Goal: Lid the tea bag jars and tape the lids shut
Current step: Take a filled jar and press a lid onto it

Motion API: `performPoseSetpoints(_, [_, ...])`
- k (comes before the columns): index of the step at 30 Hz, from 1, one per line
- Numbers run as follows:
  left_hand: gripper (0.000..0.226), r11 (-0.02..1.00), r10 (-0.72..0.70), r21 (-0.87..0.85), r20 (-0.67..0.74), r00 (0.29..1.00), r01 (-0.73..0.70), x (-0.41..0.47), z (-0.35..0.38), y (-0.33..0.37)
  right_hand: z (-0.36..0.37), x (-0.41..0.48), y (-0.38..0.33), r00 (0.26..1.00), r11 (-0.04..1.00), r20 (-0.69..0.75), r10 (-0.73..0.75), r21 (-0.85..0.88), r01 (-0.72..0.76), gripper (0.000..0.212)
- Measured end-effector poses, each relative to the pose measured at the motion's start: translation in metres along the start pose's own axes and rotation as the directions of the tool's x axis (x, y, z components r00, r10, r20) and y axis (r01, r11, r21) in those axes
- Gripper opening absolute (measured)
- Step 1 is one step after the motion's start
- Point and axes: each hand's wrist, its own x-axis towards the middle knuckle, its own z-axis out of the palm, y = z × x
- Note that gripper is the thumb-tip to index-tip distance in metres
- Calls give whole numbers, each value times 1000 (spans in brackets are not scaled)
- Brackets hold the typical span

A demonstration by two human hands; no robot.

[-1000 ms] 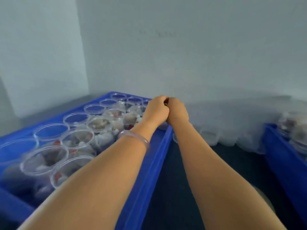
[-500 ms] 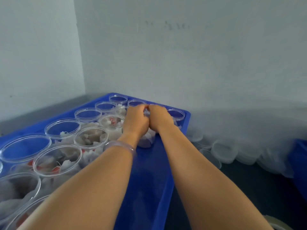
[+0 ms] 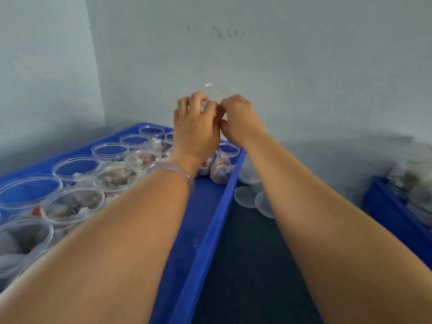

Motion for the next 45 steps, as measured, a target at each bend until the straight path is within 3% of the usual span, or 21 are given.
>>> performPoseSetpoints(3, [31,939,-74,-334,26,997,79,2,6,61,-52,-36,25,992,996,-100,77,-27,-80,24])
performPoseSetpoints(6, [52,738,-212,-608,201,956,292,-35,23,113,-77,-98,55,986,986,18,165,-44,-164,10])
performPoseSetpoints(8, [56,517,-345,-684,384,856,515,-66,37,136,-75,-140,69,970,981,146,195,-41,-191,5])
performPoseSetpoints(10, [42,373,-383,-662,528,758,649,-99,52,149,-55,-176,83,950,976,227,216,-39,-213,9])
performPoseSetpoints(13, [24,343,-478,-647,504,719,681,-138,72,158,-24,-214,105,916,954,310,254,73,-289,13])
performPoseSetpoints(15, [20,315,-547,-671,450,706,671,-149,79,156,-14,-221,123,926,885,257,278,306,-351,21])
performPoseSetpoints(17, [19,295,-556,-700,428,713,651,-150,83,151,-5,-218,145,863,622,160,479,632,-463,34])
performPoseSetpoints(18, [21,281,-547,-712,432,717,644,-150,84,150,6,-215,159,809,546,157,567,664,-511,37])
performPoseSetpoints(20, [25,261,-519,-733,442,732,628,-150,83,149,29,-207,180,807,670,180,563,472,-573,36])
performPoseSetpoints(22, [27,267,-506,-751,424,751,604,-152,83,150,55,-194,189,868,835,279,411,267,-481,19])
performPoseSetpoints(23, [25,274,-506,-761,406,761,589,-154,83,149,67,-184,189,861,866,345,374,203,-457,13])
performPoseSetpoints(25, [26,271,-509,-771,393,766,576,-155,86,149,88,-168,194,805,856,448,388,149,-495,34])
performPoseSetpoints(28, [29,267,-503,-777,392,770,570,-156,88,150,112,-157,204,737,753,480,476,211,-624,17])
performPoseSetpoints(30, [29,270,-496,-780,390,776,564,-157,88,150,113,-158,204,711,739,499,496,187,-647,12])
performPoseSetpoints(32, [30,270,-493,-780,392,777,565,-157,88,150,99,-167,197,733,777,516,444,187,-602,25])
performPoseSetpoints(34, [29,269,-493,-773,402,772,574,-156,86,149,81,-177,190,798,802,417,436,223,-555,26])
performPoseSetpoints(36, [26,272,-495,-754,423,759,598,-156,83,149,57,-194,180,820,717,222,528,400,-570,17])
performPoseSetpoints(39, [30,240,-460,-733,491,740,636,-155,76,146,19,-209,165,702,505,-15,712,706,-497,21])
performPoseSetpoints(43, [33,238,-379,-746,518,766,622,-165,56,146,-27,-227,152,503,232,48,863,847,-478,24])
performPoseSetpoints(45, [31,269,-303,-737,546,781,620,-173,47,149,-41,-237,145,482,67,192,855,881,-469,25])
